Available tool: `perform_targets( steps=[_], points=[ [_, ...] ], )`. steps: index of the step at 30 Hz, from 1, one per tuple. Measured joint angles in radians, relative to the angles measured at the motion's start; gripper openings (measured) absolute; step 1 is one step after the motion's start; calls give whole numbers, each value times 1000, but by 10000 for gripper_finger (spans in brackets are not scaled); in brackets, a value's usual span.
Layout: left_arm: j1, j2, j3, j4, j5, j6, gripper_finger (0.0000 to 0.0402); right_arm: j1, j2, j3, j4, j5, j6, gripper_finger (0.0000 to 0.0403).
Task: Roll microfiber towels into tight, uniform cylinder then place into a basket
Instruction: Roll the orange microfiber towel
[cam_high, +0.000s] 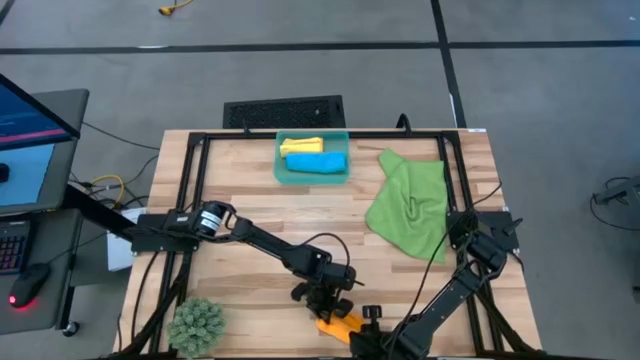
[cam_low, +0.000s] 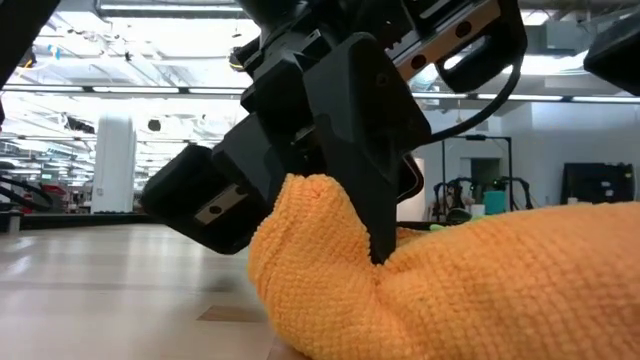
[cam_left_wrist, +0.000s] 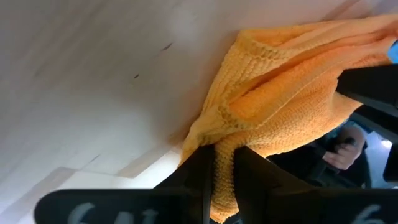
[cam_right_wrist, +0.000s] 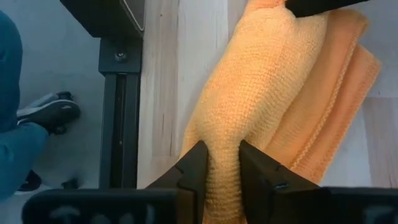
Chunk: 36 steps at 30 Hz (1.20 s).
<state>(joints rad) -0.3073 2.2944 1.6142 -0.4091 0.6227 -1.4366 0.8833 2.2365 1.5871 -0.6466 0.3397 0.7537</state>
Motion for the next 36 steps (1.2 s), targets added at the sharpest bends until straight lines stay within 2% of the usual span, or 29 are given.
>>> perform_targets(
  steps=[6,10,15,18,22,25,30,36],
  points=[
    [0,-1,0,0,-11,88,62,7,9,1,-7,-2,7,73],
    [-2,-1,0,1,-21,138,98,11,9,4,-20,-5,7,55],
    [-3,-2,1,1,-37,227,152,12,9,4,-25,-5,7,51],
    [5,-2,1,1,-26,321,171,12,9,4,-26,-5,7,51],
    [13,-8,0,0,-29,501,175,13,9,4,-23,-5,7,50],
    [9,-25,0,-6,-110,621,172,13,9,4,-22,-5,8,50],
    [2,-76,-2,-68,-322,818,170,7,9,4,-22,-5,9,51],
    [-39,-142,-2,-207,-531,940,169,5,9,4,-26,-4,8,51]
  ],
)
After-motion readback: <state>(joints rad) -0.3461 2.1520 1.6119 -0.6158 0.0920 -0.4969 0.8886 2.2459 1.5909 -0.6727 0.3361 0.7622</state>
